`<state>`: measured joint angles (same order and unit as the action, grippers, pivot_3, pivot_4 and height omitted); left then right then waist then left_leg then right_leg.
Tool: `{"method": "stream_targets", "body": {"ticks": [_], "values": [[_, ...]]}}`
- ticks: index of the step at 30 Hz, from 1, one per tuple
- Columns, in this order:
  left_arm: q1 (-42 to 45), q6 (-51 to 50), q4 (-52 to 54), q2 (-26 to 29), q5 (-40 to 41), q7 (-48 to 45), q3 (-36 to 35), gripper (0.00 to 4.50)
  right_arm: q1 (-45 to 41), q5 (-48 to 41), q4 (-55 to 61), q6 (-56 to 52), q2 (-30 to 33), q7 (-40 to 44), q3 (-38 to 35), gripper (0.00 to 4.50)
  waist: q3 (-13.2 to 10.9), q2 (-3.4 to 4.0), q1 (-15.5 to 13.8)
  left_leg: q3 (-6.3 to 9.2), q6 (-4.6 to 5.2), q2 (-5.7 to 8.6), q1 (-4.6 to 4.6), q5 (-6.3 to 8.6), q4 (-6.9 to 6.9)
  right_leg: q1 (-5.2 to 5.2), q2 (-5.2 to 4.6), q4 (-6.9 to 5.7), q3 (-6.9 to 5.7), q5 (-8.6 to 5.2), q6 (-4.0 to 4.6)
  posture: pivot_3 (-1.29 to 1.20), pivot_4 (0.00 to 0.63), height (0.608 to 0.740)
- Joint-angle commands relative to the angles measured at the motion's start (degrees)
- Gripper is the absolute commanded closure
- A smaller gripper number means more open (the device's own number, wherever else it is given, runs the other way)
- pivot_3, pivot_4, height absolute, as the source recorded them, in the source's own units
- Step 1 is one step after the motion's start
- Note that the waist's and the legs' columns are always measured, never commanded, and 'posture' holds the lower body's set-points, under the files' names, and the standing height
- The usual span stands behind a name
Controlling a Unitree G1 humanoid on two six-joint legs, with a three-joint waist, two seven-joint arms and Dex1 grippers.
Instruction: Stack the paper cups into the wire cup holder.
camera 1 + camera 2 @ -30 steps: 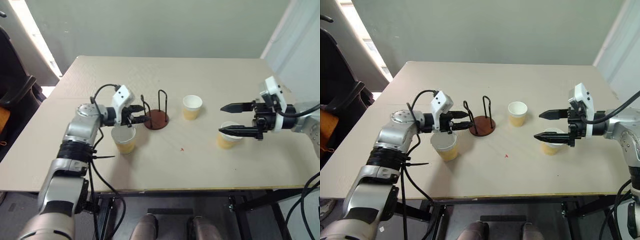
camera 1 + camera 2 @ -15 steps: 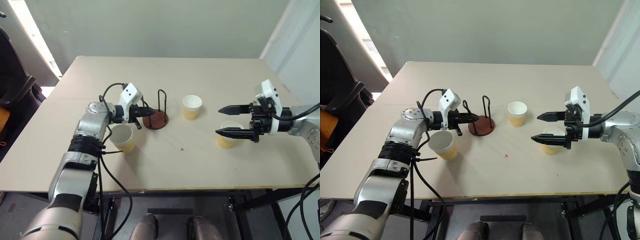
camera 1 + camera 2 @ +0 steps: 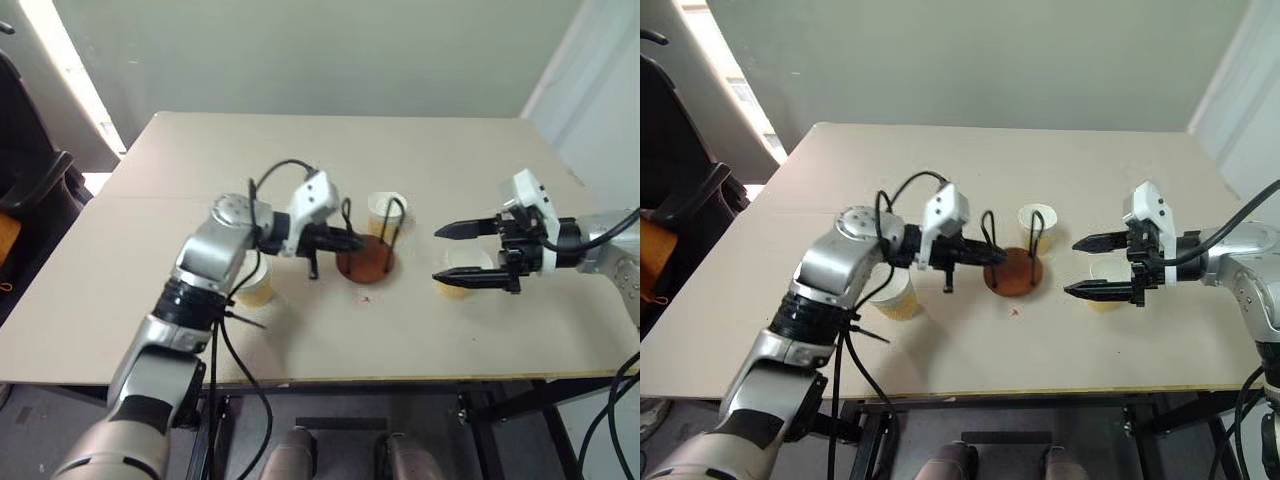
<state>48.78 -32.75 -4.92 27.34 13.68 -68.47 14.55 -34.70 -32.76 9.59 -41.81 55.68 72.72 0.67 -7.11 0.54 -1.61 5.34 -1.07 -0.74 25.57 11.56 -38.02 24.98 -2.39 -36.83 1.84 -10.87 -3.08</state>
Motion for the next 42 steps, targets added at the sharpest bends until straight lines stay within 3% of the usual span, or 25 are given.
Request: {"method": "stream_targets", "body": {"ticks": [1,20,21,23,32,33,42], "values": [[-1.3,-2.3,5.3,0.1,0.0,1.8,1.1,4.49,1.3,2.1,2.3,1.8,2.2,0.8,0.4,0.00,0.0,0.00,0.0,0.00,0.07,-0.01,-0.04,0.04,0.00,-0.02,0.00,-0.02,0.00,0.00,0.00,0.00,0.150,0.740],[-9.7,-17.3,20.7,3.4,2.6,8.5,5.5,4.49,4.1,3.7,2.7,2.8,3.9,0.5,-0.2,0.00,0.0,-0.01,0.0,0.01,0.13,0.00,-0.65,0.17,0.02,-0.73,-0.02,0.05,0.00,-0.42,0.46,0.00,0.150,0.740],[-9.9,-17.3,21.0,3.7,2.9,8.3,5.6,3.88,4.0,4.0,2.4,3.0,3.9,0.5,0.0,0.00,0.0,-0.01,0.0,0.01,0.13,0.00,-0.66,0.17,0.02,-0.74,-0.02,0.05,0.00,-0.42,0.46,0.00,0.150,0.740],[-9.9,-18.2,21.5,4.4,3.7,8.1,5.8,3.39,3.7,4.3,2.1,3.2,3.7,0.6,0.3,0.00,0.0,-0.01,0.0,0.01,0.12,0.00,-0.67,0.22,0.05,-0.73,-0.02,0.06,0.01,-0.42,0.46,0.00,0.150,0.740],[-9.3,-19.0,24.4,8.3,6.2,7.3,4.9,0.24,2.4,5.8,-0.4,4.4,3.9,2.5,1.0,0.00,0.0,-0.02,0.0,0.03,0.11,0.01,-0.64,0.30,0.09,-0.73,-0.02,0.16,0.01,-0.45,0.45,0.00,0.150,0.740],[-9.2,-19.3,24.7,8.6,6.4,7.6,4.6,0.04,2.4,6.0,-0.7,4.6,3.9,2.8,1.1,0.00,0.0,-0.02,0.0,0.03,0.11,0.01,-0.64,0.31,0.09,-0.72,-0.02,0.17,0.02,-0.45,0.45,0.00,0.150,0.740],[-8.1,-16.6,25.7,22.9,11.0,1.0,-5.6,0.04,1.8,11.5,-5.0,7.2,6.1,3.7,3.5,0.00,0.0,-0.03,0.1,0.06,0.08,-0.01,-0.65,0.36,0.30,-0.63,0.00,0.18,0.01,-0.53,0.56,0.00,0.150,0.740]]}}
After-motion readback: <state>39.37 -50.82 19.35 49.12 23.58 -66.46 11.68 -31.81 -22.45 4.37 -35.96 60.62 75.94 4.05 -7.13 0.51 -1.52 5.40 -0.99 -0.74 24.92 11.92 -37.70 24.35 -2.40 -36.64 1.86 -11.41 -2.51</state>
